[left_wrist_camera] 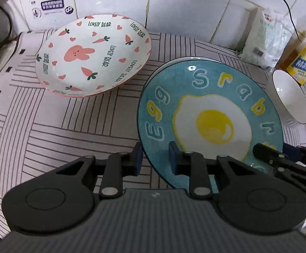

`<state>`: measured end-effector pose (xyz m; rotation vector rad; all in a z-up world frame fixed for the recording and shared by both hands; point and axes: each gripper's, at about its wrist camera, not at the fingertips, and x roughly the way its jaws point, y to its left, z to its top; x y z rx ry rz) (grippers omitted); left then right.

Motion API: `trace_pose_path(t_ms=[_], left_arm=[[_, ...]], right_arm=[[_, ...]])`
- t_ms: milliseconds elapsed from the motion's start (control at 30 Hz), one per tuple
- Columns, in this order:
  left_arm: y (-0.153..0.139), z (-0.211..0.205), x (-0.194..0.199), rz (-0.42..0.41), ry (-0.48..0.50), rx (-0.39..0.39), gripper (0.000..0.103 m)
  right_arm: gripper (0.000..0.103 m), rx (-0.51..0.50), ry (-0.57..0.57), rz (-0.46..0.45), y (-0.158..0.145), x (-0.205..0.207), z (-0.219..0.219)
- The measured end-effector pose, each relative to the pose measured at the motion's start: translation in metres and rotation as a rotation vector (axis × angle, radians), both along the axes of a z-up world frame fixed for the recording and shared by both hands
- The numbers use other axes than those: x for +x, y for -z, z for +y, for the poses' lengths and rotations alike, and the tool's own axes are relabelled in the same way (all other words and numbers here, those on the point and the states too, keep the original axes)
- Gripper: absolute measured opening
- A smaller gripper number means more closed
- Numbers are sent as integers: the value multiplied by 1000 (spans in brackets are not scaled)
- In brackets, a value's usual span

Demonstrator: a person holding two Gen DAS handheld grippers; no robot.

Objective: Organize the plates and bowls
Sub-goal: 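Open the left gripper and move it toward the bunny plate, then grasp the pink bunny plate rim with the left gripper and lift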

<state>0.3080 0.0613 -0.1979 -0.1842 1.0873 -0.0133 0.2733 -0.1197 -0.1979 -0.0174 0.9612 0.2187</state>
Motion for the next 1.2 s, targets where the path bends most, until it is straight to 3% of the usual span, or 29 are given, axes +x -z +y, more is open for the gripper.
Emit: trace_pose_path(t_ms=[167, 367, 567, 933, 1000, 1133, 1200], left_arm=[[1, 5, -6, 6, -19, -56, 24], [-18, 8, -19, -44, -17, -56, 24], [-54, 20, -45, -119, -29, -31, 24], [-128, 57, -104, -198, -103, 29, 28], [-142, 62, -113, -214, -114, 61, 32], [-178, 67, -137, -271, -115, 206, 49], [-188, 74, -143, -278, -115, 216, 50]], right_arm=[[36, -32, 40, -22, 3, 0, -2], [36, 79, 67, -60, 2, -15, -14], [38, 164, -1, -112, -20, -32, -21], [66, 145, -230, -241, -100, -75, -1], [68, 150, -244, -250, -109, -82, 4], [74, 125, -301, -253, -133, -94, 15], [74, 126, -330, -255, -141, -96, 16]])
